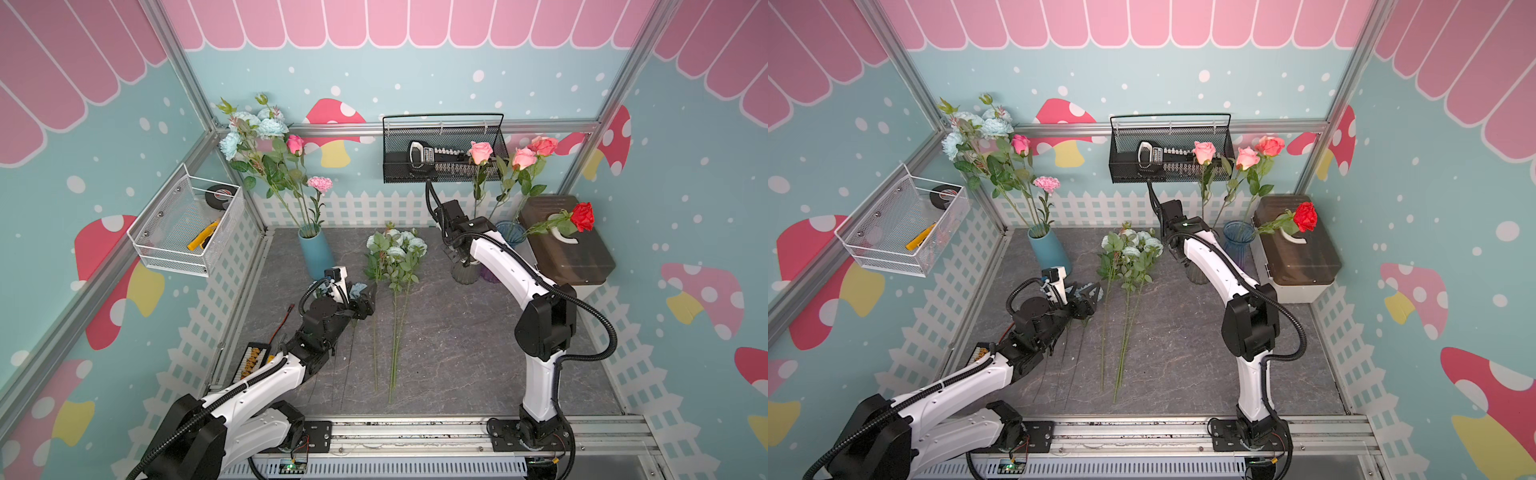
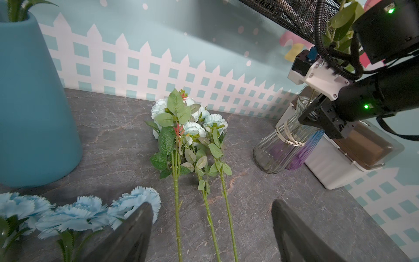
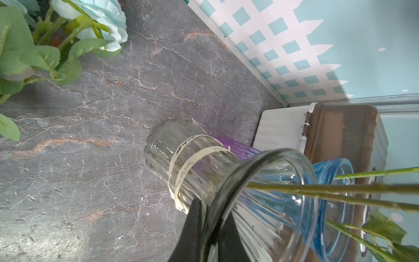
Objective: Pick out blue flowers from the vase
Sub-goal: Place the vase at the center of the board.
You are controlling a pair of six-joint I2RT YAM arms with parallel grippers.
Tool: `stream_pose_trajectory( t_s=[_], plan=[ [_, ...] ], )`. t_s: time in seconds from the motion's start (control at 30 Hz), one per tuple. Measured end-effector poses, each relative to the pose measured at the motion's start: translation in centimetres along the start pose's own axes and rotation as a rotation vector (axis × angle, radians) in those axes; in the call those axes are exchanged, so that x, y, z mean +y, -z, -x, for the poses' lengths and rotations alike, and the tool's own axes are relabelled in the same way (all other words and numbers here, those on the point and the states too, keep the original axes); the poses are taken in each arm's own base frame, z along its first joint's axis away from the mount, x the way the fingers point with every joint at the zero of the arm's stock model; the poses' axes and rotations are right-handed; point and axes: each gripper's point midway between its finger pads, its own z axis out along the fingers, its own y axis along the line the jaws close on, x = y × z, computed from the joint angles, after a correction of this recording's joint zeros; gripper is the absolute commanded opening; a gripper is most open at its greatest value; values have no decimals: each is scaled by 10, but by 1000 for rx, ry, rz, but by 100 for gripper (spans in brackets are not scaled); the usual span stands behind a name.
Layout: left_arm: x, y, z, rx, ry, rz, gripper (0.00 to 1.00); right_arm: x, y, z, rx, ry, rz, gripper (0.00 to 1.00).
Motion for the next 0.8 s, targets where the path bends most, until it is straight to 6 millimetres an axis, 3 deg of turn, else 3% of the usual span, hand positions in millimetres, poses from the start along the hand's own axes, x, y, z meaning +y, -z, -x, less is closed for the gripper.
stream_pose_trajectory(
  t_s=[0.57,0.67,0.8],
  plan=[
    [0,0,0,0,0,0,82,-8,6,10,-38,-14,-40,58],
    [0,1,0,-2,0,-1,83,-9,27,16,-88,-18,-52,64],
    [0,8,6,-28,3,-1,82,-14,83,28,-212,-34,-74,67]
  ],
)
